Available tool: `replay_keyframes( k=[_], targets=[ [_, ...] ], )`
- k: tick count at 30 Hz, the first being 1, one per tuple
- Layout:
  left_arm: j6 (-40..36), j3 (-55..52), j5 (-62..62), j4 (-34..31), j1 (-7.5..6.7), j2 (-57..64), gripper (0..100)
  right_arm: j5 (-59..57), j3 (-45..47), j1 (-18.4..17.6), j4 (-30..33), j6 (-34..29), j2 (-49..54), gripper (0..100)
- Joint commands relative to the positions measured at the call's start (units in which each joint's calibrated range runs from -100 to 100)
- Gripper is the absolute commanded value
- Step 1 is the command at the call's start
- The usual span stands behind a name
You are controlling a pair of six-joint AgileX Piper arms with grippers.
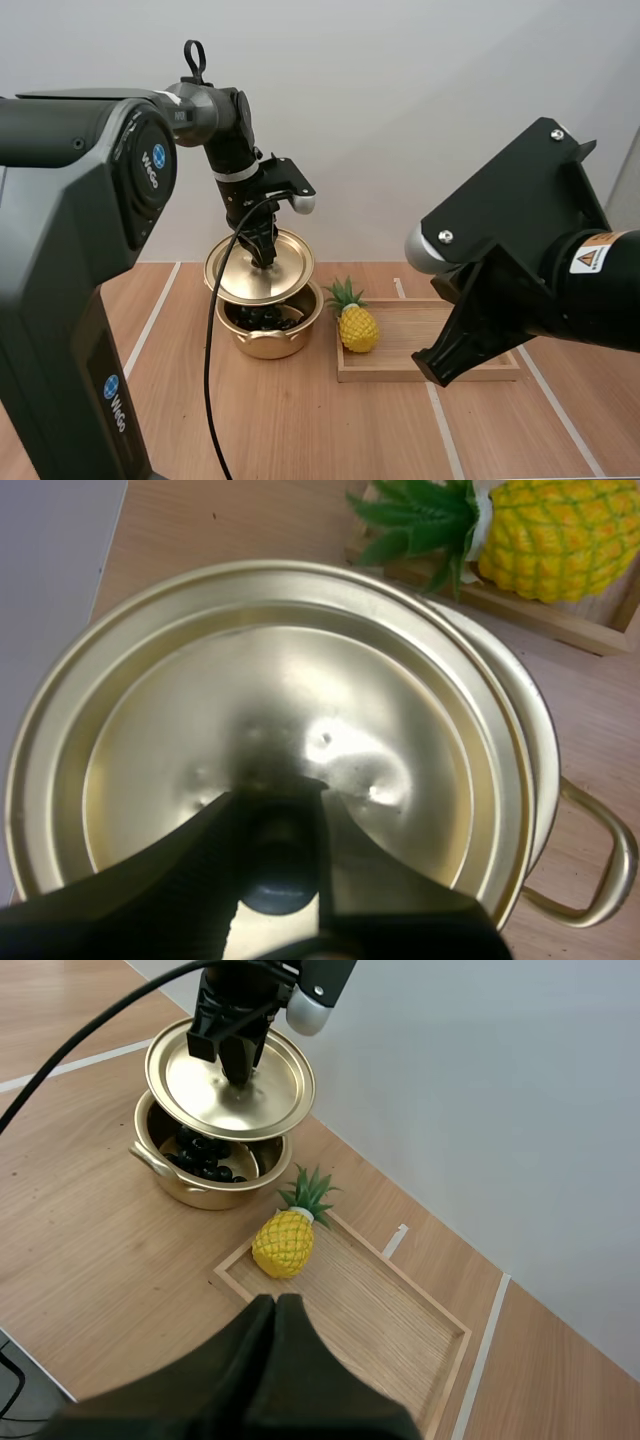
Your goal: Open the pot, put the grape inside, and close it
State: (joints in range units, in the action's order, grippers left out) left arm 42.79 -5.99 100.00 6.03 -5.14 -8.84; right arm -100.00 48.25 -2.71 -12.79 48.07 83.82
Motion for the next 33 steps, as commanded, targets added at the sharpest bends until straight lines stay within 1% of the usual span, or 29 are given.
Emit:
replay_keyframes(
  k=[1,17,25,33],
  targets=[
    [-1.42,0.66,0.00,-0.93,-0.70,-0.51,0,0.00,-0.16,0.20,-0.19,-0.04,0.58,0],
    [-4.09,0.17,0.00,-0.49,-0.70,-0.68,0,0.00,-0.16,0.20,-0.19,-0.04,0.58,0],
    [-3.91,-3.51,0.00,-0.49,-0.70,-0.55,0,0.00,-0.16,0.20,-0.19,-0.04,0.58,0],
    [-4.20,-3.56,0.00,1.49,-0.70,-0.43,0,0.00,-0.16,0.20,-0.19,-0.04,0.58,0]
  ],
)
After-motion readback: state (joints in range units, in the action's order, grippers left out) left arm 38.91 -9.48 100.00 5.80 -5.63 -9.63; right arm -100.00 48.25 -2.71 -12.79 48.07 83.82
